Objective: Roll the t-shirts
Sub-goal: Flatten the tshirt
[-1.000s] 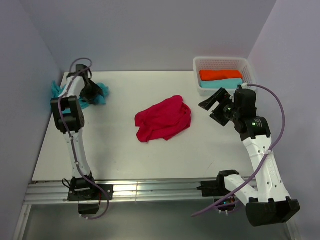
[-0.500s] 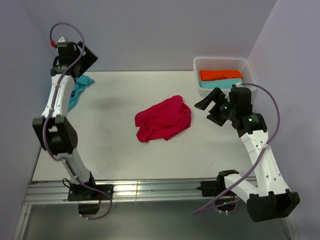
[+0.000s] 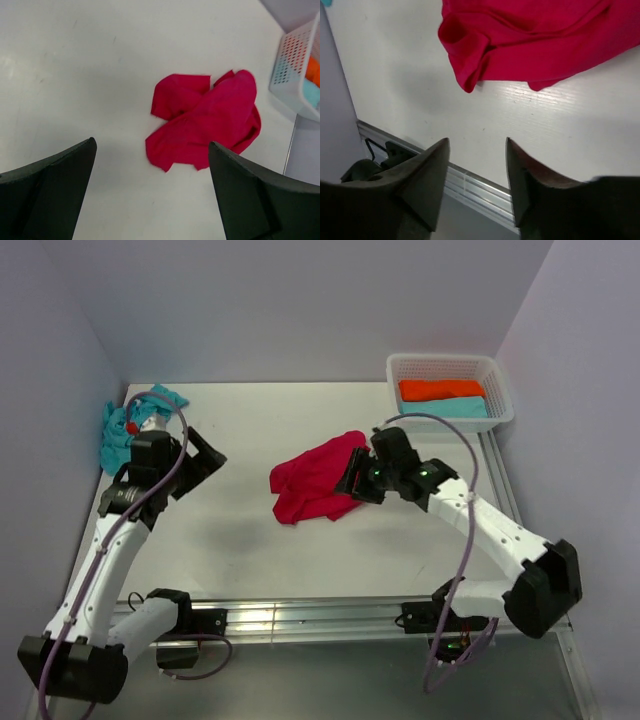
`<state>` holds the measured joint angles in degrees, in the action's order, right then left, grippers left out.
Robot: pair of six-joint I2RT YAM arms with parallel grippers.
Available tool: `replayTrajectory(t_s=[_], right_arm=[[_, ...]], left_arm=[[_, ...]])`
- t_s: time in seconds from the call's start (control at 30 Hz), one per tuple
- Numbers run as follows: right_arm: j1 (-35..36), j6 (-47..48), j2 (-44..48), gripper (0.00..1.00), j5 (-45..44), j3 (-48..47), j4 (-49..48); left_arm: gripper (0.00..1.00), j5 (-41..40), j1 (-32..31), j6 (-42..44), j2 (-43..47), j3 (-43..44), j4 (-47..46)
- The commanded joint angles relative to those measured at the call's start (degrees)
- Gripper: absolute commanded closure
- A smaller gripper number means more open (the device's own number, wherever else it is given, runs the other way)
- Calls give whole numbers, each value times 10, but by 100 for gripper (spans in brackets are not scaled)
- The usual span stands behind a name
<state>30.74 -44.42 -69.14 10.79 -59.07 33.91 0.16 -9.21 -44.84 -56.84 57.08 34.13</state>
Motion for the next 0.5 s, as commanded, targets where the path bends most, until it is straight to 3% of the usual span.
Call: replayTrajectory(t_s=[0.0, 0.27, 0.47], right_arm=[[34, -40, -58, 47, -9, 32, -108], [56, -82, -243, 54, -18, -36, -192], [74, -106, -331, 52, -27, -93, -213]], left_arm=[[0, -17, -1, -8, 65, -10, 55], [0, -11, -1, 13, 96, 0, 80], [1, -50, 0, 27, 76, 27, 114]])
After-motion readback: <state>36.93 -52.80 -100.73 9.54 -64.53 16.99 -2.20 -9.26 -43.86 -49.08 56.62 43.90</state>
